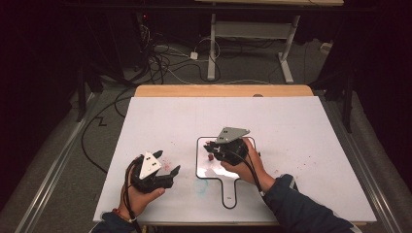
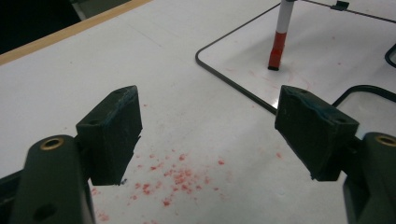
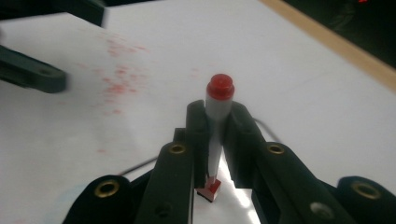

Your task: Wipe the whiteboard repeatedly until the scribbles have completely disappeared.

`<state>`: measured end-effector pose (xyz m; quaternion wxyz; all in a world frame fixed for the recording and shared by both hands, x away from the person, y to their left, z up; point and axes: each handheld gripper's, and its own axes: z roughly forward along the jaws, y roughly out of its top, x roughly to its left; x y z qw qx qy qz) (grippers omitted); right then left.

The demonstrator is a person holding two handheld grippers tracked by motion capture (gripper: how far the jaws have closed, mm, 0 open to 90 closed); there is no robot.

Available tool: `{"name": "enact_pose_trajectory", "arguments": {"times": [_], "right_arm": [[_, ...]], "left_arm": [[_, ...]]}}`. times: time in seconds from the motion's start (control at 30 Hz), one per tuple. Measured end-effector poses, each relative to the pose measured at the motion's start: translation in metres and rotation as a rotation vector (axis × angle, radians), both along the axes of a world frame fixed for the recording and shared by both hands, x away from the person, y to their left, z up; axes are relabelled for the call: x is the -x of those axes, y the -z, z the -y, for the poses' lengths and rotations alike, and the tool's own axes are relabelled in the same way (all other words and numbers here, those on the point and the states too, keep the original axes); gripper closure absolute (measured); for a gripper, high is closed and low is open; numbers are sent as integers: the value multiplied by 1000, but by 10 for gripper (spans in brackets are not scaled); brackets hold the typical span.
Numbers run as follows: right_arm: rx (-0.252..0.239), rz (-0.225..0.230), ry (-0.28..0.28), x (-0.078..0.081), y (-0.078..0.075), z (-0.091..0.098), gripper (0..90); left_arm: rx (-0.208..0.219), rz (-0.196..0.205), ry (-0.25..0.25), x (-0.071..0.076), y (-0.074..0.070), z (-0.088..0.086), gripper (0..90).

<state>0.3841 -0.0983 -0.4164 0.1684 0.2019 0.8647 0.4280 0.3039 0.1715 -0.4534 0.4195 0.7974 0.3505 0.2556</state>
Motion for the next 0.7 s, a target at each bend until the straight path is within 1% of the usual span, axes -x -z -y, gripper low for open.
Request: {"name": "enact_pose_trajectory", "arguments": {"times": [0.03,0.1,0.13,0.2,0.23,0.3,0.37,0.43,0.5,0.53,0.6,0.67,0.7], "right_arm": [[-10,-21,-34,3,0,-2,816],[-13,-27,-83,12,0,-7,816],[-14,-33,-91,15,0,-8,816],[-8,-26,-90,16,0,-7,816],[-12,-36,-80,15,0,-5,816],[2,-14,-47,10,0,0,816],[22,10,-7,6,-1,5,816],[13,-1,14,5,-2,8,816],[15,4,11,7,-1,8,816],[23,13,5,9,-1,8,816],[1,-11,-19,13,-1,7,816],[2,-9,-43,19,0,5,816],[-13,-31,-53,22,0,4,816]], "left_arm": [[-7,-2,1,0,0,1,220],[-1,-6,4,-1,0,1,220],[-3,-7,5,-1,1,2,220],[-8,-11,11,-1,1,3,220],[-9,-13,11,-1,1,4,220],[-3,-15,15,-1,2,5,220],[-14,-16,22,-2,2,7,220],[-16,-17,27,-2,3,8,220],[-18,-18,27,-2,3,9,219],[-16,-19,27,-2,3,9,217],[-16,-18,27,-2,3,9,208],[-15,-18,29,-2,3,9,208],[-13,-18,29,-2,3,10,208]]}}
